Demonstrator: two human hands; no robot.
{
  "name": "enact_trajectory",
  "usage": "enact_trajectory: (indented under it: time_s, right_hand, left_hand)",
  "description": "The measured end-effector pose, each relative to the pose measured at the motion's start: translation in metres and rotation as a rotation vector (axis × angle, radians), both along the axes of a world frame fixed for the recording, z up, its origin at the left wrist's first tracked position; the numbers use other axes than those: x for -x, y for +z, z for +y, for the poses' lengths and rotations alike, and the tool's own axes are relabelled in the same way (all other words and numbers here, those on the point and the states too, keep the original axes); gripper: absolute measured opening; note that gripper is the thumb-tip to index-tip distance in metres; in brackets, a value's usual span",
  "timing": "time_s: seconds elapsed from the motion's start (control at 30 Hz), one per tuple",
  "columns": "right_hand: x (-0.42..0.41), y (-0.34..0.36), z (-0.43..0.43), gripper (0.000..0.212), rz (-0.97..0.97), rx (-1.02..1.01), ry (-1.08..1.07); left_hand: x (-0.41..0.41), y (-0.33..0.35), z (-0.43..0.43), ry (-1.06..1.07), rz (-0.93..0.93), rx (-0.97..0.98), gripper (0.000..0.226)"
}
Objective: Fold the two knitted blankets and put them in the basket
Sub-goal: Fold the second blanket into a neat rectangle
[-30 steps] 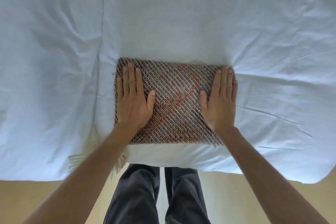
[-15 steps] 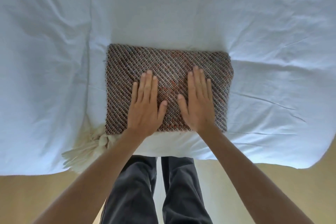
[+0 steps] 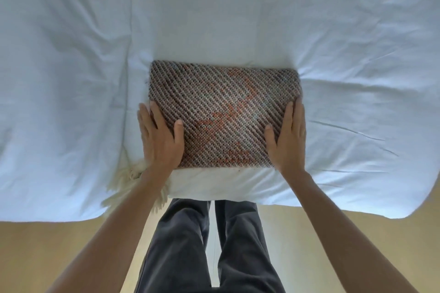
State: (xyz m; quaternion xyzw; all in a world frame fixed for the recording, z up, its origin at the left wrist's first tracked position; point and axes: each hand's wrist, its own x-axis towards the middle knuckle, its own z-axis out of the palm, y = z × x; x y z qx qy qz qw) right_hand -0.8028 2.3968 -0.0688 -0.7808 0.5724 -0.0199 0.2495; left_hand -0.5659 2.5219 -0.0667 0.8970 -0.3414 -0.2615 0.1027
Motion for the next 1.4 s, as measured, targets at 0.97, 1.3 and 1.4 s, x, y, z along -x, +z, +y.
enact_trajectory:
  time_s: [0.97,1.3,1.4]
  right_hand:
    - [-0.041,0.153,-0.022,0.052,-0.349,-0.659,-0.598]
    - [-0.095,0.23,-0.009,0.057,-0.414,-0.67,-0.316]
    - [-0.105,0.238,-0.007,0.053,-0.41,-0.723,-0.191]
  left_hand:
    - [-0.083,0.124,0.016,0.578,0.953,0.14,0.057]
    - [-0.086,0.206,0.097,0.795,0.913,0.392,0.046]
    - [-0.074,0.219,0.127,0.853,0.853,0.466,0.048]
